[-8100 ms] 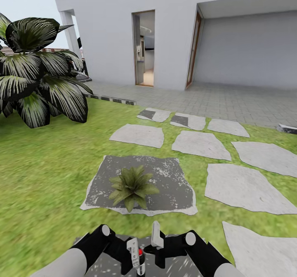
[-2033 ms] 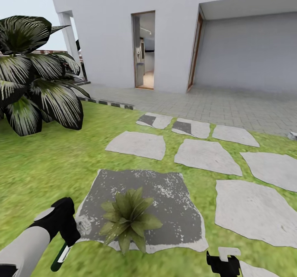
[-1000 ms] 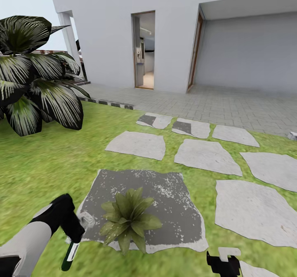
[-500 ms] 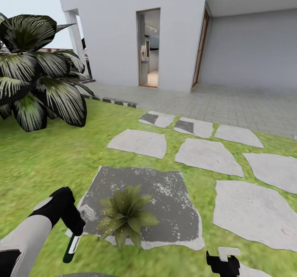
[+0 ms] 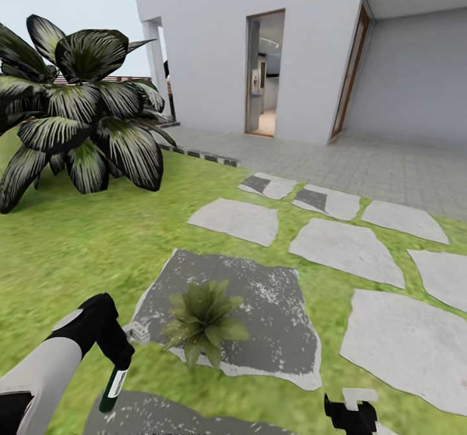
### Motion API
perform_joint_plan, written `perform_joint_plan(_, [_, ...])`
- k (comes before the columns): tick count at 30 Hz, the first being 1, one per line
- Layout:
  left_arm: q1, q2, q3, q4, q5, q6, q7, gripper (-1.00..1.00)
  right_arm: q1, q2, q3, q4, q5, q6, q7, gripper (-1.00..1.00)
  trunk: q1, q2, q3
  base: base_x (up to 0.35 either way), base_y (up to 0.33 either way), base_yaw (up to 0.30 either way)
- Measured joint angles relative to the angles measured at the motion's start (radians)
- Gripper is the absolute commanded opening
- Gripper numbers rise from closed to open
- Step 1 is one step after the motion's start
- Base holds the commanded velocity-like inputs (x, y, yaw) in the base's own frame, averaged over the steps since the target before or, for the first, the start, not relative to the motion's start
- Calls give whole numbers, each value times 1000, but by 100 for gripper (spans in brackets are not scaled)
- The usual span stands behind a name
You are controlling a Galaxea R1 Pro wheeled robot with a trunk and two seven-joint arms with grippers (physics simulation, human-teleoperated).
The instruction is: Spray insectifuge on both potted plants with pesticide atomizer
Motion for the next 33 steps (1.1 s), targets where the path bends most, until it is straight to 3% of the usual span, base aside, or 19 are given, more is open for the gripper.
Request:
perform_joint_plan(12, [1, -6, 0, 0, 0, 1, 2, -100, 0, 1, 0, 0, 0, 0, 0, 100, 0, 0, 0, 123, -269, 47])
perform_joint_plan(21, [2, -8, 0, 0, 0, 0, 2, -100, 0, 2, 0, 0, 0, 0, 0, 100, 0, 0, 0, 67, -270, 264])
perform_joint_plan(33, [3, -9, 0, 0, 0, 2, 7, -100, 0, 2, 0, 0, 0, 0, 0, 100, 0, 0, 0, -149, -263, 277])
